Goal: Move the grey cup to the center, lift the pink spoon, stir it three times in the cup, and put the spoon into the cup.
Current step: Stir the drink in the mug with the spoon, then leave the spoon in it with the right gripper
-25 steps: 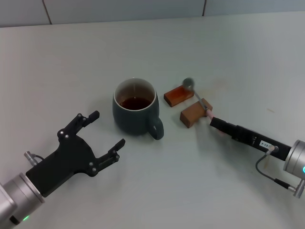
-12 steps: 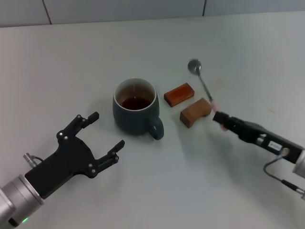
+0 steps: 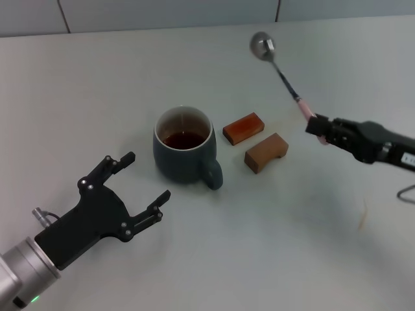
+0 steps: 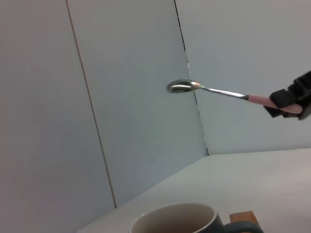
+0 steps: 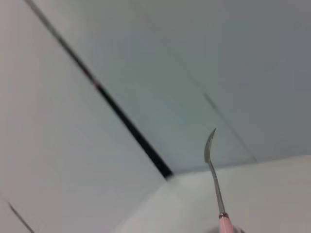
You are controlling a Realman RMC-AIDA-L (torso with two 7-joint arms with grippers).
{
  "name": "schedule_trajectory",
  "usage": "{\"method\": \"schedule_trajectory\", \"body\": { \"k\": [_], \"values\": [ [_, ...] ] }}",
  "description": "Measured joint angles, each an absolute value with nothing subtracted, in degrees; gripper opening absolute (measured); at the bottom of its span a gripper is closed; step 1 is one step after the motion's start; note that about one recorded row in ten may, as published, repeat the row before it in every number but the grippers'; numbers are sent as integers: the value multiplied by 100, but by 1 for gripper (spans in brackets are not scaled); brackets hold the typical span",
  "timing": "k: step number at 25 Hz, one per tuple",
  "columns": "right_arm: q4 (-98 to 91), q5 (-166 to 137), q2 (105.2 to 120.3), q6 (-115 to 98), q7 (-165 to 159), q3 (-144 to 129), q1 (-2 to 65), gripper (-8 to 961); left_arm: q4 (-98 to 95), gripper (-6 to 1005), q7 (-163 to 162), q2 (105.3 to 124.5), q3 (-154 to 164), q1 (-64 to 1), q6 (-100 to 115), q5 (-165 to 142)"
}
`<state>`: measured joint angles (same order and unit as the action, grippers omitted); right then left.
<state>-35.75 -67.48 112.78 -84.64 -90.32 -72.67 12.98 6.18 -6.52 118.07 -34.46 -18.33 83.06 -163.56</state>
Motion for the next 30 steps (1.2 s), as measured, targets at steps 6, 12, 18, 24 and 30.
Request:
{"method": "schedule_trajectory", "body": {
  "k": [6, 12, 18, 24, 30],
  "values": [
    [-6995, -9900, 11878, -8482, -11147, -5918, 1252, 120, 623, 850, -568, 11825, -3445, -1816, 8307, -16330],
    [-9042, -11120, 11895, -8962, -12801, -5854, 1640, 120, 600, 850, -565, 11832, -3462, -1817, 8297, -16318],
    [-10651, -12828, 11767, -10322, -14537, -5769, 2806, 120, 605, 849, -563, 11823, -3522, -1819, 8307, -16302],
    [-10969, -13289, 11544, -11366, -15286, -5648, 3860, 121, 599, 849, -609, 11815, -3582, -1822, 8320, -16301],
    [-10265, -13613, 11430, -11467, -15385, -5642, 4641, 121, 581, 850, -608, 11798, -3678, -1819, 8322, -16301]
  ]
}}
